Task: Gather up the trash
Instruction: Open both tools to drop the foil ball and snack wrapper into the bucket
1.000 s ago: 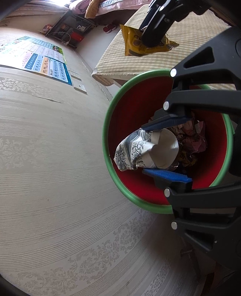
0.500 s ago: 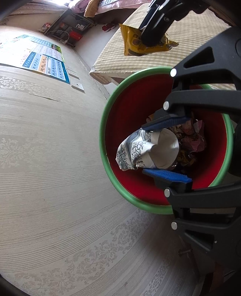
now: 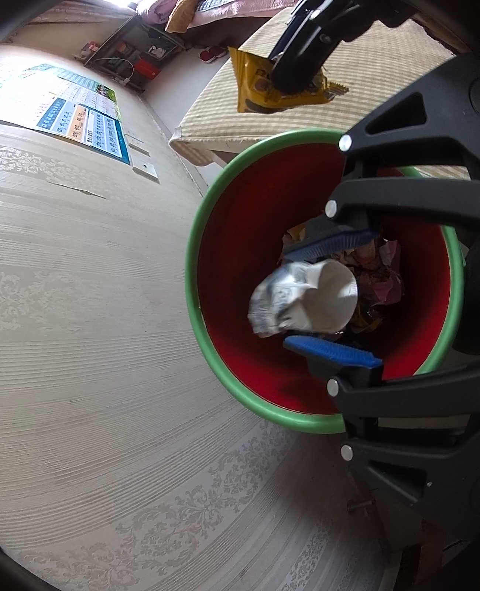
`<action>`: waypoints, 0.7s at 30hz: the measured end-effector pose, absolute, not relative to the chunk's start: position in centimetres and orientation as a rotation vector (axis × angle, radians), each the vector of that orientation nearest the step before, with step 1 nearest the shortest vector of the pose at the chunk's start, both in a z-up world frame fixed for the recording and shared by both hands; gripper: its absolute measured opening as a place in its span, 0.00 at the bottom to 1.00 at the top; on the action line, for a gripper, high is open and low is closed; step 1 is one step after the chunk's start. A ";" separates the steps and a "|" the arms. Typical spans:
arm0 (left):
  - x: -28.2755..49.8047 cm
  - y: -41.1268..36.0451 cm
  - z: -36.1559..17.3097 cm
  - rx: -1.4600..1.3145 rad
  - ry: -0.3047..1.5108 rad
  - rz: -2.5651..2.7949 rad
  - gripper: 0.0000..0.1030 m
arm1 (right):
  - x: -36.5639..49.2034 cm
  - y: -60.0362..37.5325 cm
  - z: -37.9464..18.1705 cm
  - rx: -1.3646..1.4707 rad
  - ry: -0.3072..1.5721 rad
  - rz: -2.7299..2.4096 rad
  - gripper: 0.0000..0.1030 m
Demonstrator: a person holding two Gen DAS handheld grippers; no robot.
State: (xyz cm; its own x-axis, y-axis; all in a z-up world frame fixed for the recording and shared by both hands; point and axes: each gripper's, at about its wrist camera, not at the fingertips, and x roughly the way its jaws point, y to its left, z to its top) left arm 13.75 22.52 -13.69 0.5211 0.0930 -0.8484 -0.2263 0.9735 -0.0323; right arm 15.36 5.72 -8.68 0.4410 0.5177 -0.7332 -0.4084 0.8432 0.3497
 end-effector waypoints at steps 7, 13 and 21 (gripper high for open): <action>13.8 22.5 -13.8 -0.146 1.015 0.192 0.51 | 15.5 6.1 -8.5 0.121 0.953 0.584 0.34; 13.7 22.9 -13.9 -0.155 1.018 0.204 0.56 | 15.6 6.2 -8.5 0.122 0.951 0.588 0.34; 13.7 23.0 -14.0 -0.162 1.029 0.211 0.58 | 15.8 6.2 -8.7 0.125 0.958 0.584 0.38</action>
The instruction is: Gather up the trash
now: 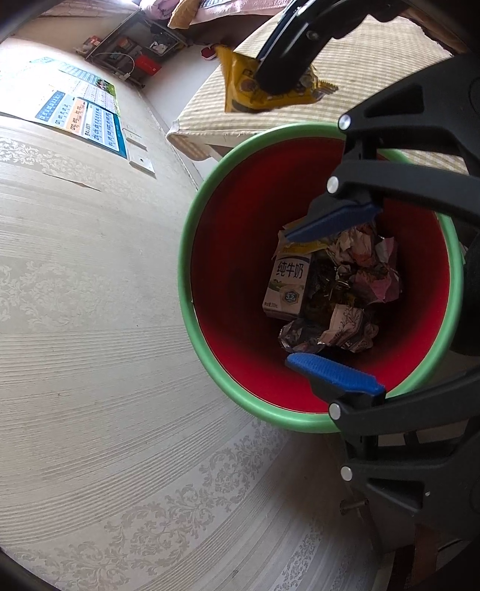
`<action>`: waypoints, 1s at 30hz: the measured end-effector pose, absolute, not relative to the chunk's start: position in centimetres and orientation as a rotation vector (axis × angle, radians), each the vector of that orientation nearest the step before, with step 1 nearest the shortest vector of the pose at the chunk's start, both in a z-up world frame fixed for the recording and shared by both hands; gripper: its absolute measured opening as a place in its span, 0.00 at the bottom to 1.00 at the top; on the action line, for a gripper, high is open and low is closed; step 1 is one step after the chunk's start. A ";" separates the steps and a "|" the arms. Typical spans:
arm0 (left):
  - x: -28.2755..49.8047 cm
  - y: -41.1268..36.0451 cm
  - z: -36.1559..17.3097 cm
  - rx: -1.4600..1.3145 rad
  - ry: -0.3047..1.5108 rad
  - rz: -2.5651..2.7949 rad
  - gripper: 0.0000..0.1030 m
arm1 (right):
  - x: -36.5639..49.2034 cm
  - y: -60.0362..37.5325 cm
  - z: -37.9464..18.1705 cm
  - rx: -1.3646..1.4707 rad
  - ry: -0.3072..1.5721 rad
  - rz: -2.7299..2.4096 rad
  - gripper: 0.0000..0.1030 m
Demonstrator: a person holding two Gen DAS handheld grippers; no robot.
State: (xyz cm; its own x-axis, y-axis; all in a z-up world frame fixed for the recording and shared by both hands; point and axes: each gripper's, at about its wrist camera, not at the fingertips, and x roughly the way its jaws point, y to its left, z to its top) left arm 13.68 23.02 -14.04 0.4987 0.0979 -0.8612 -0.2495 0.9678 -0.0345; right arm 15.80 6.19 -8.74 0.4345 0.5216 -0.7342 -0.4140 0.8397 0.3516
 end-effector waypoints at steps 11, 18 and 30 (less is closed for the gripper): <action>13.7 23.3 -14.2 -0.168 1.040 0.223 0.61 | 15.7 5.7 -8.8 0.139 0.957 0.567 0.47; 12.9 22.3 -13.4 -0.116 1.002 0.244 0.66 | 13.0 3.0 -8.4 0.132 0.930 0.527 0.47; 7.1 13.1 -8.0 -0.099 0.793 0.126 0.73 | 4.6 -7.3 -5.8 0.166 0.778 0.346 0.73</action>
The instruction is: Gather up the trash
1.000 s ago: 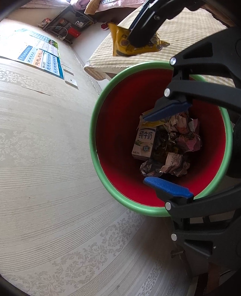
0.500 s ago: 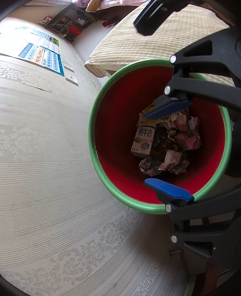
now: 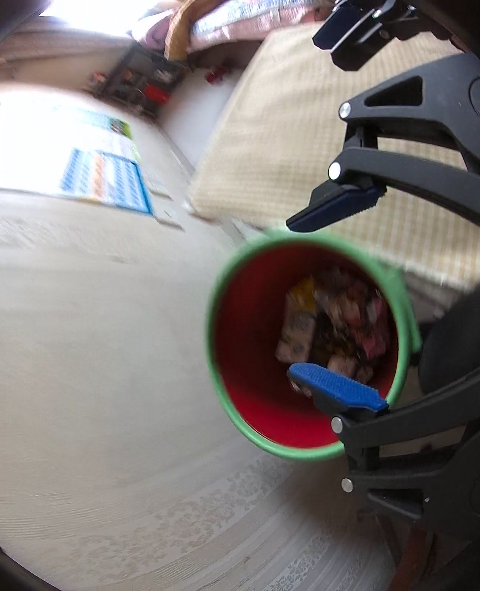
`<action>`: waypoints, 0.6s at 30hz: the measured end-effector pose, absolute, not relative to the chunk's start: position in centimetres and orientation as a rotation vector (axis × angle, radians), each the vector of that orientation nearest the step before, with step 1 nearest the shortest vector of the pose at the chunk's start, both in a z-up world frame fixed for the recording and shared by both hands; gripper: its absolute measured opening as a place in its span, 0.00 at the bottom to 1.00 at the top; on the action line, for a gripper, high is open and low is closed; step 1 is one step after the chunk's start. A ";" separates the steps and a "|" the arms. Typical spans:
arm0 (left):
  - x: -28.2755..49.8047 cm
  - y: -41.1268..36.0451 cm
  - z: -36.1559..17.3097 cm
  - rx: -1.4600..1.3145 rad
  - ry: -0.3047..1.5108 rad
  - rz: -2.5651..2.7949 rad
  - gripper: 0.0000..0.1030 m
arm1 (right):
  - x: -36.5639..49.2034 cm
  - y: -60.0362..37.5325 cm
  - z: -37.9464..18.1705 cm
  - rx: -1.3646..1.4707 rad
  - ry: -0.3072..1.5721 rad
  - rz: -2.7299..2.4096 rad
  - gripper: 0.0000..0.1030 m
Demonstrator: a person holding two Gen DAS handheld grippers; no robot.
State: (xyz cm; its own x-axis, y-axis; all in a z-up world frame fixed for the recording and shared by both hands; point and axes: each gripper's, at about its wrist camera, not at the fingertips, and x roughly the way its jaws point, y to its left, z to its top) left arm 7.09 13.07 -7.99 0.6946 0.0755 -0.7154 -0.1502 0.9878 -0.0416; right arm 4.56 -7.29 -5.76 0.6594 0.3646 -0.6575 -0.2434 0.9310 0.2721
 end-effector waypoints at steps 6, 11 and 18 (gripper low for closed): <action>2.9 8.0 -1.3 -0.028 0.509 0.107 0.95 | 0.3 -12.4 -1.1 0.177 0.539 0.299 0.94; -0.2 4.8 3.1 0.005 0.315 0.106 0.95 | -2.1 -15.5 1.8 0.174 0.397 0.180 0.94; -1.3 2.8 5.2 -0.023 0.289 0.132 0.95 | -3.7 -19.2 2.4 0.175 0.353 0.042 0.94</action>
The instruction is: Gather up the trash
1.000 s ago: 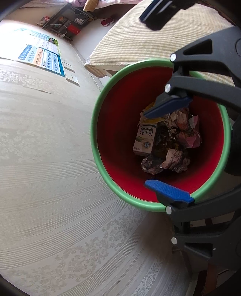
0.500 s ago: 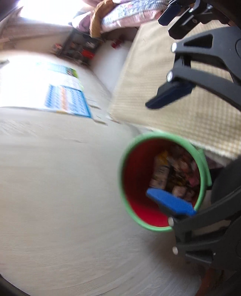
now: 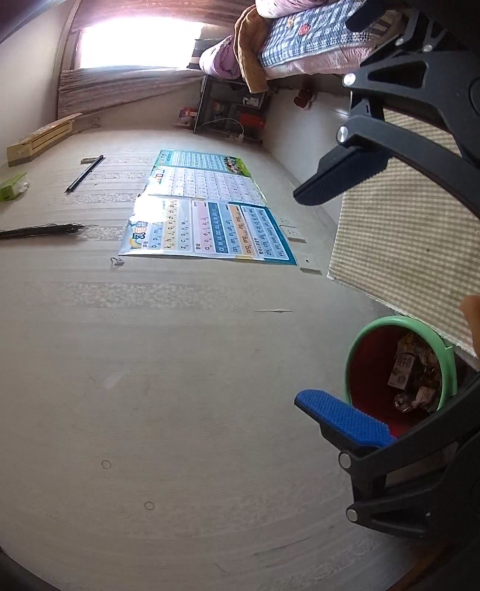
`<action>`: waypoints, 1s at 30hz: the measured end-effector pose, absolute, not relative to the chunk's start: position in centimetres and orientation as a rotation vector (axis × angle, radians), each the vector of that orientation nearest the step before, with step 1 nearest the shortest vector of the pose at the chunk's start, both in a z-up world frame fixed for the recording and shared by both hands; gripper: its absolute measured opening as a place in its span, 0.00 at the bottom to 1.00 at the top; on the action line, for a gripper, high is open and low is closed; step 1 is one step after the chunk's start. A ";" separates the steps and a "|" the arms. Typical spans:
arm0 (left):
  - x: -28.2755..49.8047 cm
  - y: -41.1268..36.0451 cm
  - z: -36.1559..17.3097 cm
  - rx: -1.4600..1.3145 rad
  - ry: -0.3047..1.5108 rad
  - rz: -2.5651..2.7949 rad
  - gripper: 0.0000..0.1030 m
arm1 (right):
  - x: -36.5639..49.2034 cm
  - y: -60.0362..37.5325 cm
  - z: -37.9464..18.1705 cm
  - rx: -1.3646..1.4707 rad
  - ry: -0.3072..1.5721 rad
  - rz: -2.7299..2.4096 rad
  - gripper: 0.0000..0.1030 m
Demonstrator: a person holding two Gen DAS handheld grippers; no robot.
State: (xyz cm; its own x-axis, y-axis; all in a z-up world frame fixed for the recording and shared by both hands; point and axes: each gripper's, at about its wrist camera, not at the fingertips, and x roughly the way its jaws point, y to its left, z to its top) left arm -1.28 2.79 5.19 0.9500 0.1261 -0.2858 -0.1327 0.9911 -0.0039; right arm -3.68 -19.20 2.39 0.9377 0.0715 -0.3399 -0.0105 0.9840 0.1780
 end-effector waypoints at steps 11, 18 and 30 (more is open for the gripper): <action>-1.6 1.1 4.5 0.039 0.324 0.122 0.95 | -4.6 -21.6 1.4 0.211 0.369 0.000 0.94; -1.5 0.9 4.4 0.048 0.324 0.132 0.95 | -4.6 -21.5 1.2 0.214 0.378 0.000 0.94; -1.0 1.5 3.9 0.031 0.351 0.135 0.95 | -4.3 -20.8 0.4 0.208 0.406 0.001 0.94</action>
State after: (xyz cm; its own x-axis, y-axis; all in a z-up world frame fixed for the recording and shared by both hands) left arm -1.03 1.52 3.93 0.9302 0.1375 -0.3402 -0.1269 0.9905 0.0535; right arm -4.29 -20.82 0.36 0.9190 0.0428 -0.3920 0.0400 0.9788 0.2008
